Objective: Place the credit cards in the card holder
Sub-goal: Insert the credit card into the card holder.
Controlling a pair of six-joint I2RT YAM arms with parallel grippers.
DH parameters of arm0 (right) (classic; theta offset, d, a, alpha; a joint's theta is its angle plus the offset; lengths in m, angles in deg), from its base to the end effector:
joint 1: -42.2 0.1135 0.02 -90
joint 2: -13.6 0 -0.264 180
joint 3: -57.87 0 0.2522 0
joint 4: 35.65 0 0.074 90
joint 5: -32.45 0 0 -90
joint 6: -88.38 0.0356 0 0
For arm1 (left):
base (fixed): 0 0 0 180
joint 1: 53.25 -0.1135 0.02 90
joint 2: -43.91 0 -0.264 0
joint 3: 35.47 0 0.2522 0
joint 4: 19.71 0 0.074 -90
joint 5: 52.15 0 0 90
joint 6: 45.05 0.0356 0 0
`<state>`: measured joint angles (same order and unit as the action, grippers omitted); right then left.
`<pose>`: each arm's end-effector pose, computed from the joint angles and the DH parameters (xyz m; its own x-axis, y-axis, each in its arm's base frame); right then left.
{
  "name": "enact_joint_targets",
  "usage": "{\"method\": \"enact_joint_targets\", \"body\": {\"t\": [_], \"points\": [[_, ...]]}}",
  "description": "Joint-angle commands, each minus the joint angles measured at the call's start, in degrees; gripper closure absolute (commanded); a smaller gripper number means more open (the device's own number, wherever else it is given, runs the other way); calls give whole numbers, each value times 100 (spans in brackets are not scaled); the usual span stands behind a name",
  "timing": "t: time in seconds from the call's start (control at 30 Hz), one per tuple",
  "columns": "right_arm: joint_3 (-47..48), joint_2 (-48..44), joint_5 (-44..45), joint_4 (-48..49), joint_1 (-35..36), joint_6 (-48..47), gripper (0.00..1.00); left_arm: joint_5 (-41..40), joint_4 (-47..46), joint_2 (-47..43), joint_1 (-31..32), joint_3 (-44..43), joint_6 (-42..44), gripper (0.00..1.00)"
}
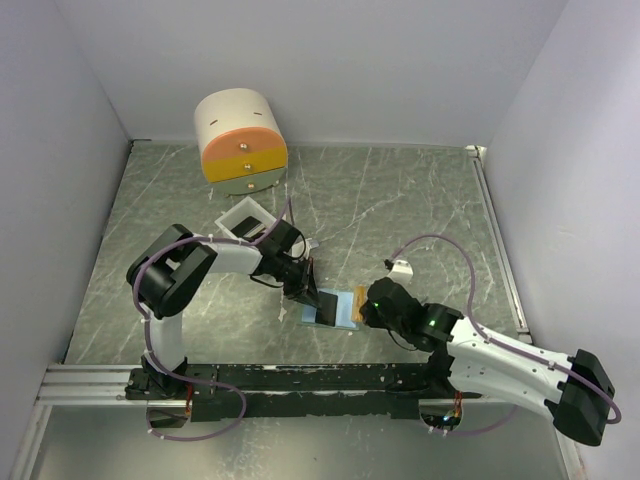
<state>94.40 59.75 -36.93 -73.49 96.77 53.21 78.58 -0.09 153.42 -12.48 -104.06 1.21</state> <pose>0.1020 0.1217 0.1827 -0.7566 0.2563 -0.6016 -0.0106 0.9150 0.4032 0.2487 -0.2451 0.1092 -0.9866 0.1589 0.0375 0.0772 0.6563 -0.7505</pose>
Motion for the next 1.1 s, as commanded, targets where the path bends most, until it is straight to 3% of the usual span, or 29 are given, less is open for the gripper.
{"method": "enact_joint_targets", "body": {"t": [0.0,0.17,0.5,1.07], "points": [[425,-84,364,-458,15,50,100,-506,79,102,54,-30,68,93],[823,70,730,-1103,11,138,100,-426,-18,59,59,-53,-16,93],[897,421,766,-1380,11,207,100,-272,-163,25,55,-100,-108,93],[786,814,650,-1113,10,143,100,86,-697,178,55,-9,-144,93]]}}
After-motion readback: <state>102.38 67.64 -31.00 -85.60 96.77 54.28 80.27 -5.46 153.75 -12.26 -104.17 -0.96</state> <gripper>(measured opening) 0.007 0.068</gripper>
